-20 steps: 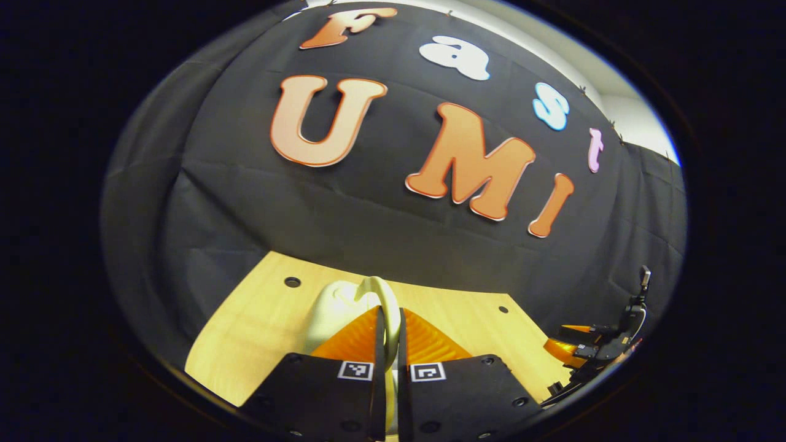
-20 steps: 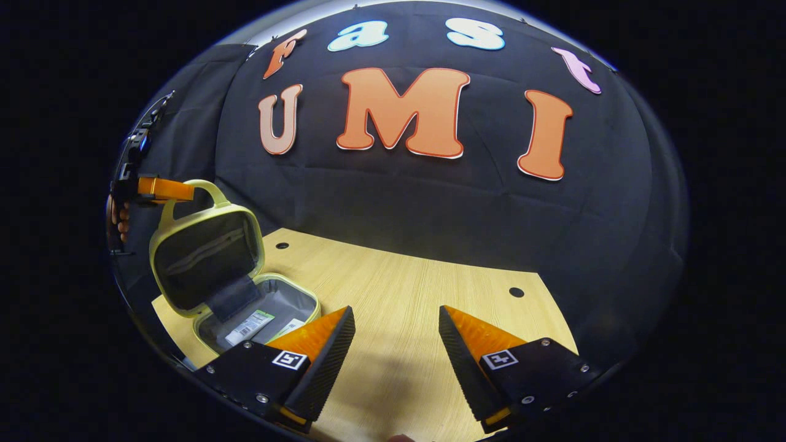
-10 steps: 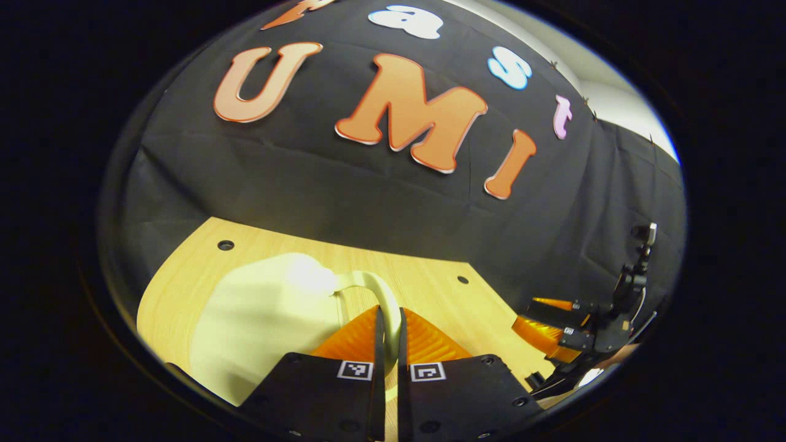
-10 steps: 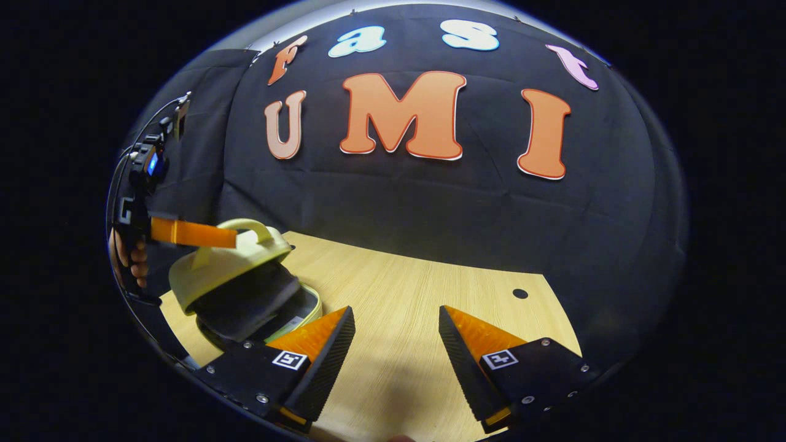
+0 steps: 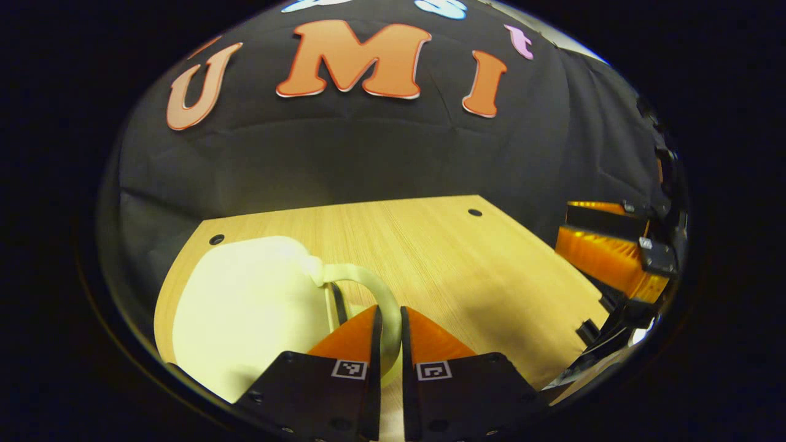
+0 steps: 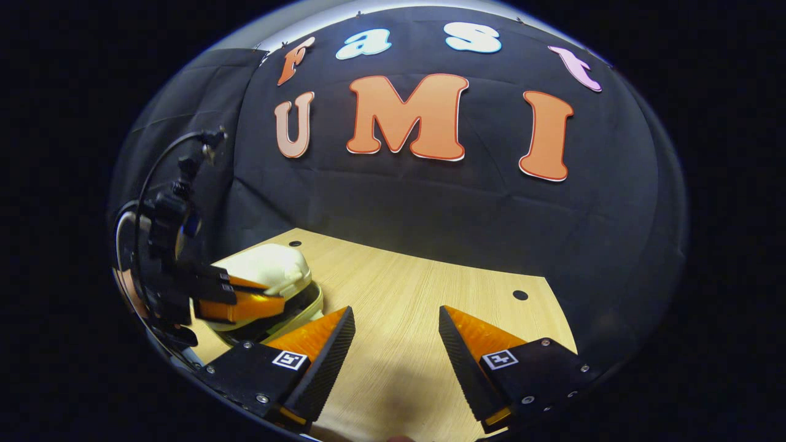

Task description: First open the suitcase, pack the skin care products into it, and then close the suitcase.

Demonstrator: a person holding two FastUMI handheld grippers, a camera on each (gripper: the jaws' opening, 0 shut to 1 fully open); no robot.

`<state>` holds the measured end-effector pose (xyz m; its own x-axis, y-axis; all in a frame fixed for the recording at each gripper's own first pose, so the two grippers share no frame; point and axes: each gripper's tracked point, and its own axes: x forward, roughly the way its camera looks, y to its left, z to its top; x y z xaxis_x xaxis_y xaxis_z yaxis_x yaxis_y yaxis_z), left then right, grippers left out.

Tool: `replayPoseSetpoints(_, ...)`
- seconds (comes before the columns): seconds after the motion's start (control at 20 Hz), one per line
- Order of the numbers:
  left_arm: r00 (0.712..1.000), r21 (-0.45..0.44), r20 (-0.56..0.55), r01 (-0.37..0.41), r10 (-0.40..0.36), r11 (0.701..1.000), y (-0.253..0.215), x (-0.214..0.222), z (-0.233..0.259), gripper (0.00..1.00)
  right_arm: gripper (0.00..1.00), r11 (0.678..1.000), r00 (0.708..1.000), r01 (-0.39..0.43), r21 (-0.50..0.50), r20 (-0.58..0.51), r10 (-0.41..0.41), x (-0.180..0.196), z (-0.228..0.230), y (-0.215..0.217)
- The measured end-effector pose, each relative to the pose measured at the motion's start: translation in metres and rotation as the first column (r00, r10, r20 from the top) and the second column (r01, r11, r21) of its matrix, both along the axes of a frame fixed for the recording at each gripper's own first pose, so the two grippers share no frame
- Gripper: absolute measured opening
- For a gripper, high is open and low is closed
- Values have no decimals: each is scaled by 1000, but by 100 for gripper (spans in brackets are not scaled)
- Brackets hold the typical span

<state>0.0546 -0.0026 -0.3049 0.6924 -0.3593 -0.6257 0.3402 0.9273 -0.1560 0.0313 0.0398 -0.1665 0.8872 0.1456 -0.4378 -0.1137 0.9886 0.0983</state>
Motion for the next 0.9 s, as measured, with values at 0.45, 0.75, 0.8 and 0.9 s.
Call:
replayPoseSetpoints(0.45, 981, 11, 187, -60, 56, 998, -23, 12, 61, 47, 88, 1000, 997, 4, 5, 74, -4, 7, 20, -17)
replayPoseSetpoints(0.75, 905, -56, 366, -210, 216, 976, -3, 16, 153, 87, 88, 999, 966, 7, -51, 258, 6, 21, 69, -25)
replayPoseSetpoints(0.8, 887, -63, 397, -232, 238, 971, -2, 15, 161, 89, 88, 998, 957, -2, -63, 289, 21, 22, 78, -23)
replayPoseSetpoints(0.9, 847, -77, 454, -272, 277, 959, 1, 10, 180, 94, 88, 997, 941, -6, -74, 337, 31, 25, 92, -22)
